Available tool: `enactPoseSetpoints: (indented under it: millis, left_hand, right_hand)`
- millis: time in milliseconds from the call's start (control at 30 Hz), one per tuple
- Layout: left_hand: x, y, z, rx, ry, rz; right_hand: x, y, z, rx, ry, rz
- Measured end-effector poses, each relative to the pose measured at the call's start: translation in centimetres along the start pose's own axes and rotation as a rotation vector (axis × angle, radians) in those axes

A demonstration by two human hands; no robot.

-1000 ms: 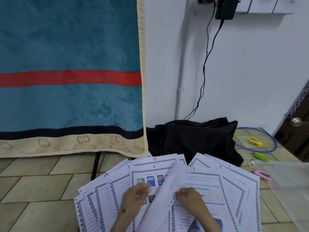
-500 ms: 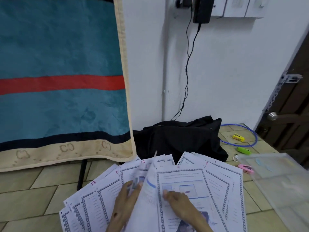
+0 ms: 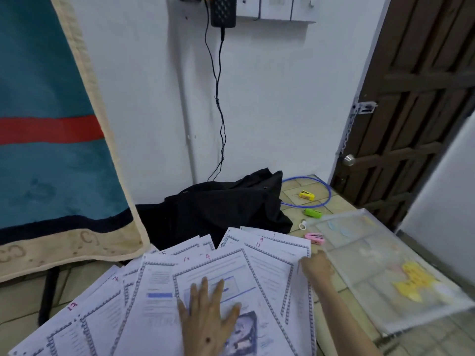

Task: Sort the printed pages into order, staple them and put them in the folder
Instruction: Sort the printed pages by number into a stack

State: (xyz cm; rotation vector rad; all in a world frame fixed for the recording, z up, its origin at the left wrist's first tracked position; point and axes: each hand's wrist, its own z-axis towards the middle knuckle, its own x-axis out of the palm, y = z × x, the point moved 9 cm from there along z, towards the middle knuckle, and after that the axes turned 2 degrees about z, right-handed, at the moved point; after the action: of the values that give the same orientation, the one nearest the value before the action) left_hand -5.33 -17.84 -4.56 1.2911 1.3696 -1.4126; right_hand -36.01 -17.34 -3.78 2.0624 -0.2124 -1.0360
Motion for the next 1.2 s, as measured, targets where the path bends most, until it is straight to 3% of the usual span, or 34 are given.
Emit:
enactPoseSetpoints:
  millis: [200, 333, 500, 800, 967, 1200]
  left_hand:
    - [3.4, 0.5, 0.9, -0.037, -0.020, -0.028]
    - [3.6, 0.6, 0.9, -0.076, -0.020, -0.001]
    - [3.6, 0.8, 0.7, -0.097, 0.002, 0.027]
    - [3.5, 0.9, 0.6, -0.051, -0.013, 0.076]
    - [3.7, 0.9, 0.4, -0.043, -0.009, 0.086]
    - [3.7, 0.7, 0.3, -0.030, 0.008, 0.063]
  right_hand:
    - [0.7, -0.1, 0.6, -0.053, 0.283, 0.388]
    - [-1.2, 1.6, -1.1, -0.239, 0.300, 0.623]
    - [-3.7, 4.2, -2.2, -0.480, 0.107, 0.715]
    - [-15.2, 11.5, -6.6, -0.930, -0.490, 0.672]
    - [-18.9, 15.5, -8.8, -1.047, -0.495, 0.732]
    - [-18.6, 17.6, -9.0, -0.987, -0.382, 0.801]
